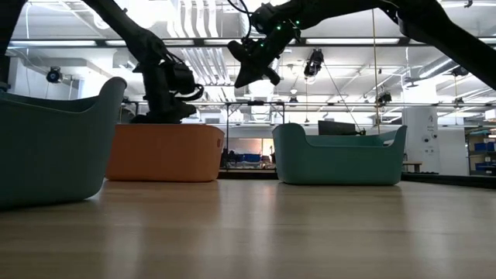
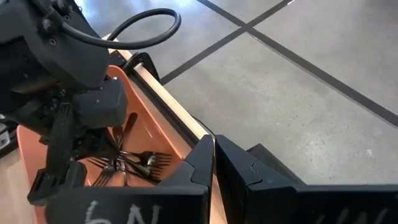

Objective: Sort silverware by color (type)
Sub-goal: Adjust the black forks in the orange bin

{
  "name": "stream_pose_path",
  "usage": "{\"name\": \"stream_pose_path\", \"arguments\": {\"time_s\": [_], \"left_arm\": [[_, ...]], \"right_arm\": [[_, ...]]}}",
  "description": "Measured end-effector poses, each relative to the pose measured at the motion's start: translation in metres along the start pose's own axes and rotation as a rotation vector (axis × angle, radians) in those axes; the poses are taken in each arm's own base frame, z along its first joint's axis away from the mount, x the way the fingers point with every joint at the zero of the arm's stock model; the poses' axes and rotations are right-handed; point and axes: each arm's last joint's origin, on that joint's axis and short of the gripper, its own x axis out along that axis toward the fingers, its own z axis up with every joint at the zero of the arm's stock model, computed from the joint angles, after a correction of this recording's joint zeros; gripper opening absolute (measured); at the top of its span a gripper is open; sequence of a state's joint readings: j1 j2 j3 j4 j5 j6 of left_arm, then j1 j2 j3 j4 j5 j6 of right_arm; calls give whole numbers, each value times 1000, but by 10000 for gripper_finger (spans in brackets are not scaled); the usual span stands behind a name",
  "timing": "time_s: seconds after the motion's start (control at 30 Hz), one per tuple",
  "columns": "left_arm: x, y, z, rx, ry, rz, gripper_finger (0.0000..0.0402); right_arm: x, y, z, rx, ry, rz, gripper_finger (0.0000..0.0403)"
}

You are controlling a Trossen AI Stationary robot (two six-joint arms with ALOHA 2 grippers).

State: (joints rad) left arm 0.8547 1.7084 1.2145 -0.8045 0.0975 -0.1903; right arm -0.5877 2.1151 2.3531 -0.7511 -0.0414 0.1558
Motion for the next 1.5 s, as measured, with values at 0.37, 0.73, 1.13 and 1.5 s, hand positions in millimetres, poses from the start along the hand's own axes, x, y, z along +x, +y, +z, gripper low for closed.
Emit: {"name": "stream_pose_path", "arguments": {"time_s": [0.37,0.73,1.13,1.5], "left_arm": [[-1,-3,-3,0,41,-11,0],[-1,-3,-6,-5,74,-6,0],[-1,-6,-12,64,128,-1,0],[-1,-6,-13,77,134,11,0]], "right_arm": [[0,0,0,0,1,-1,9],[0,-1,0,-2,-4,-20,9],[0,-2,1,47,-8,-20,9],[0,-2,1,56,-7,-20,9]]}}
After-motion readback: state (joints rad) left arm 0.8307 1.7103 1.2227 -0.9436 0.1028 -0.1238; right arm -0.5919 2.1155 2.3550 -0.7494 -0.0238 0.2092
